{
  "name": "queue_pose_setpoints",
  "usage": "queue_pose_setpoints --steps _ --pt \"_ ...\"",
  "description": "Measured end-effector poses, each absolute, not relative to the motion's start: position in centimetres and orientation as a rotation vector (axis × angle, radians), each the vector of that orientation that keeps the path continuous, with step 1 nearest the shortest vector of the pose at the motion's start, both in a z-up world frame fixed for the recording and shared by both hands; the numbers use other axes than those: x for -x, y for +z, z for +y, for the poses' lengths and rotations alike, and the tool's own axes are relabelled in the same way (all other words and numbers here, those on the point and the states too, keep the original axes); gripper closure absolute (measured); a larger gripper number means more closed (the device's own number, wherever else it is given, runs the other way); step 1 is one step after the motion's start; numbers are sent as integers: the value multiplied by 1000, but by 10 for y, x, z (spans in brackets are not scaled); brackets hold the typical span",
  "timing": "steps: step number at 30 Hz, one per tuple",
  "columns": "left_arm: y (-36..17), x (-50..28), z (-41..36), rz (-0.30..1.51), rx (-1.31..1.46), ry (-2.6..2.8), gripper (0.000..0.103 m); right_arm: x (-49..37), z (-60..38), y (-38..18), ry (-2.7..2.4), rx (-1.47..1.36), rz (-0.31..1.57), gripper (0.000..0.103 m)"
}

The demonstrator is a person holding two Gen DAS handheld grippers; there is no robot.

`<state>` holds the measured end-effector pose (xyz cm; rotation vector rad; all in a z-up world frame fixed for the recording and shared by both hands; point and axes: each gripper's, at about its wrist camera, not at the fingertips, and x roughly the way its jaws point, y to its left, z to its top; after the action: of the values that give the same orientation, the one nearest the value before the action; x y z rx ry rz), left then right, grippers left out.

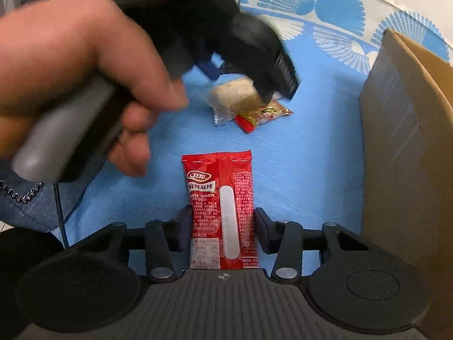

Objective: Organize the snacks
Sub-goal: 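Grasp the red wafer pack with the right gripper, then grasp the white nougat bar with the left gripper while the right gripper holds the red pack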

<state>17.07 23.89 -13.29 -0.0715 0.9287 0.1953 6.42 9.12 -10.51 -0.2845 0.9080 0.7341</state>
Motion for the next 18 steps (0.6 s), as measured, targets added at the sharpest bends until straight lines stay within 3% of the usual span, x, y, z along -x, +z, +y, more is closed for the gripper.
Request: queue_pose_setpoints --steps 2,10,18 --pt "-130 -160 241 936 70 200 63 -65 89 -105 720 279 912 57" --pt "-102 -65 237 913 237 221 63 -63 80 -100 687 266 918 58" --pt "-121 -11 211 953 222 254 62 -53 59 -94 628 241 936 56"
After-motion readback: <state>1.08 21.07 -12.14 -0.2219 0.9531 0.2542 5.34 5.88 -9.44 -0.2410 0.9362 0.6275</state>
